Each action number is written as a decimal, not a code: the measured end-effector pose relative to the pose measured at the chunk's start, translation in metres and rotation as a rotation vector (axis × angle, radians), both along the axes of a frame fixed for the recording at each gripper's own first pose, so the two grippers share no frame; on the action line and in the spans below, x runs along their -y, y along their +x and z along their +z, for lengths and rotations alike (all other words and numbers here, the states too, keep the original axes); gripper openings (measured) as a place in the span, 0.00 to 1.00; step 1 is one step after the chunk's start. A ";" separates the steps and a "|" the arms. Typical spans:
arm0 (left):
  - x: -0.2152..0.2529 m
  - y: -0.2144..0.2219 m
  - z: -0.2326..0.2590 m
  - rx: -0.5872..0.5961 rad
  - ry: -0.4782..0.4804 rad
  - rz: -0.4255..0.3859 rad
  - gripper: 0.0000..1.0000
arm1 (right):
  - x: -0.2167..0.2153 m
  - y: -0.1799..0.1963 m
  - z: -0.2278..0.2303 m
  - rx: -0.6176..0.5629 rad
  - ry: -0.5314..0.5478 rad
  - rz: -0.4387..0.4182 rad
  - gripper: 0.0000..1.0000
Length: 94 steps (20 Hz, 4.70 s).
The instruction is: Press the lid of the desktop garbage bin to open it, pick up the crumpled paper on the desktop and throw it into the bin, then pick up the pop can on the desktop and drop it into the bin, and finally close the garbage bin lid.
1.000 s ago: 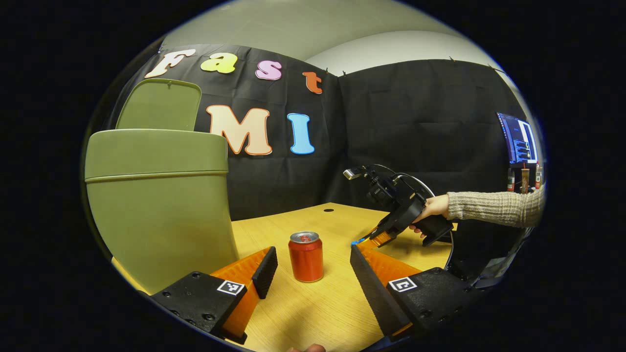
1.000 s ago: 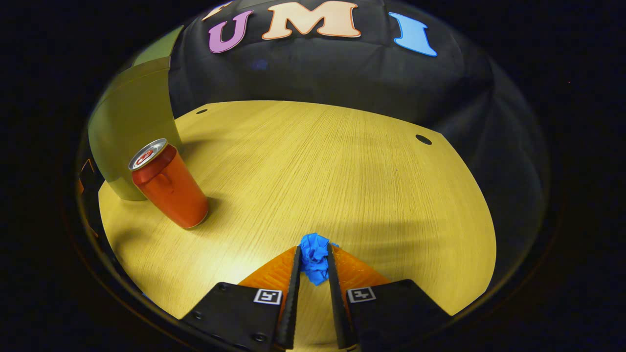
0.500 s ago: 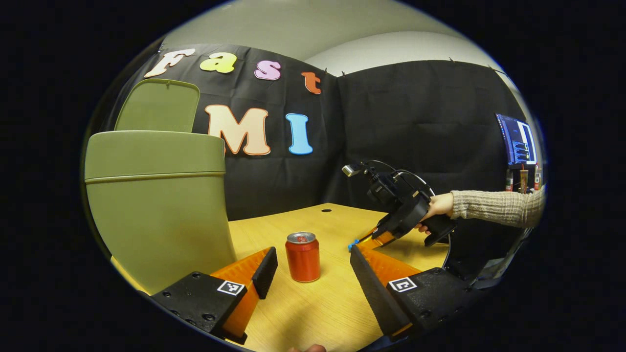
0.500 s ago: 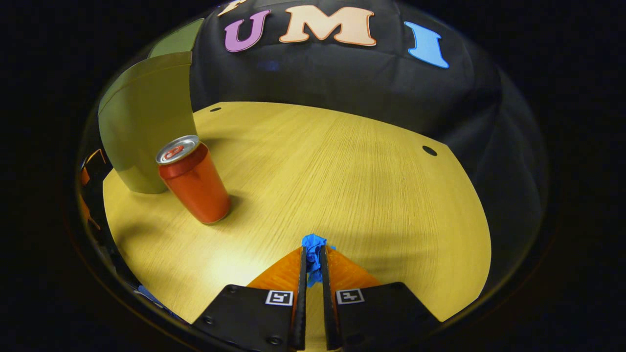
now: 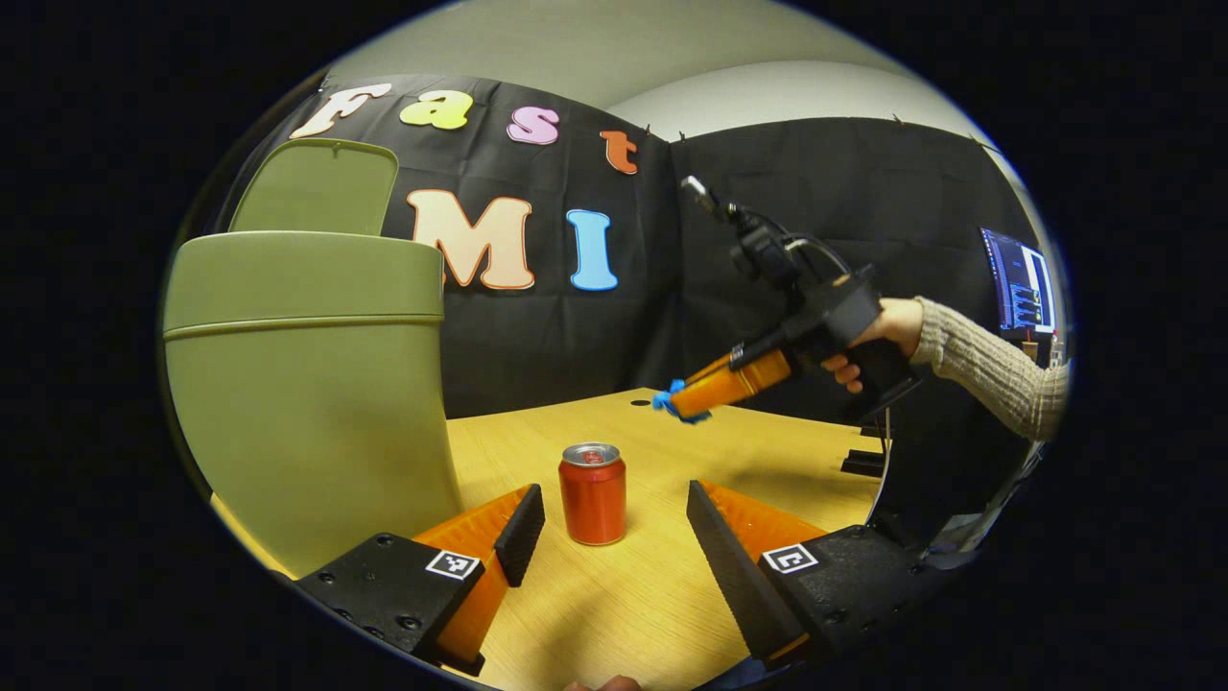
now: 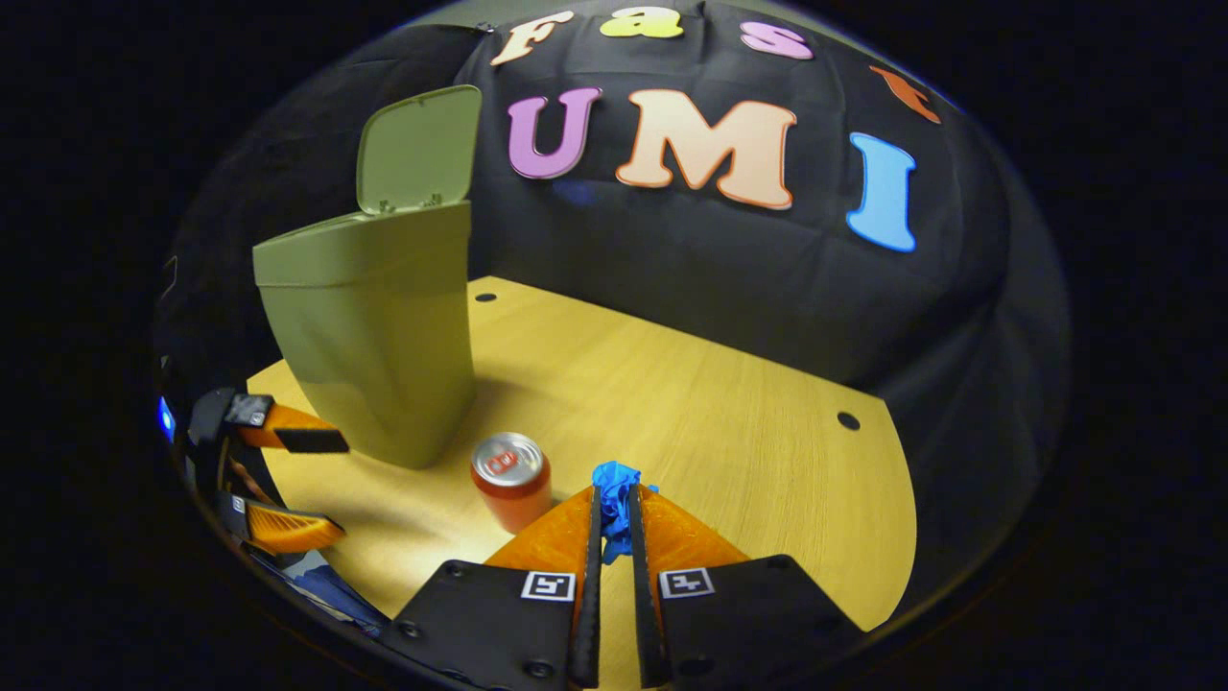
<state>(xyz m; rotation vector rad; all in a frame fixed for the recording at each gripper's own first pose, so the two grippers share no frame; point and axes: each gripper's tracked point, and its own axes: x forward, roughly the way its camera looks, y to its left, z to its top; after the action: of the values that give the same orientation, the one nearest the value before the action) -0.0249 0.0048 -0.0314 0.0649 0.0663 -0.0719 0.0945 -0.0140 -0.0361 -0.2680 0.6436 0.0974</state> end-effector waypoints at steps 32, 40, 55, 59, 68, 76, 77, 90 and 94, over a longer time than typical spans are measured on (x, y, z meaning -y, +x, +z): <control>-0.001 -0.003 0.003 -0.008 0.002 0.005 0.91 | -0.255 0.121 0.109 0.266 0.100 0.428 0.96; 0.001 -0.002 0.005 -0.004 0.011 0.015 0.91 | -0.143 0.083 0.129 0.337 0.059 0.271 0.96; -0.005 0.058 -0.030 -0.134 0.004 0.082 0.92 | 0.020 -0.022 0.057 0.454 0.108 0.020 0.98; -0.012 0.077 -0.039 -0.163 -0.012 0.098 0.92 | 0.049 -0.041 0.026 0.447 0.121 -0.055 0.98; -0.016 0.106 -0.069 -0.262 -0.037 0.145 0.93 | 0.060 -0.055 -0.013 0.421 0.115 -0.075 0.98; -0.026 0.119 -0.082 -0.320 -0.047 0.194 0.92 | 0.063 -0.052 -0.026 0.385 0.096 -0.080 0.98; -0.027 0.120 -0.085 -0.330 -0.050 0.201 0.92 | 0.063 -0.052 -0.027 0.381 0.097 -0.085 0.98; -0.014 0.118 -0.053 -0.308 -0.087 0.165 0.79 | 0.069 -0.050 -0.035 0.362 0.113 -0.114 0.98; 0.011 0.103 -0.001 -0.250 -0.020 0.086 0.78 | 0.070 -0.052 -0.034 0.361 0.121 -0.122 0.98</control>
<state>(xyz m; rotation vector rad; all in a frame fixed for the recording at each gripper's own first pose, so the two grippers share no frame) 0.0779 -0.0059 -0.0324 0.0326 0.3183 0.0062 0.0428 -0.0841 -0.0705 -0.1235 0.2929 -0.0293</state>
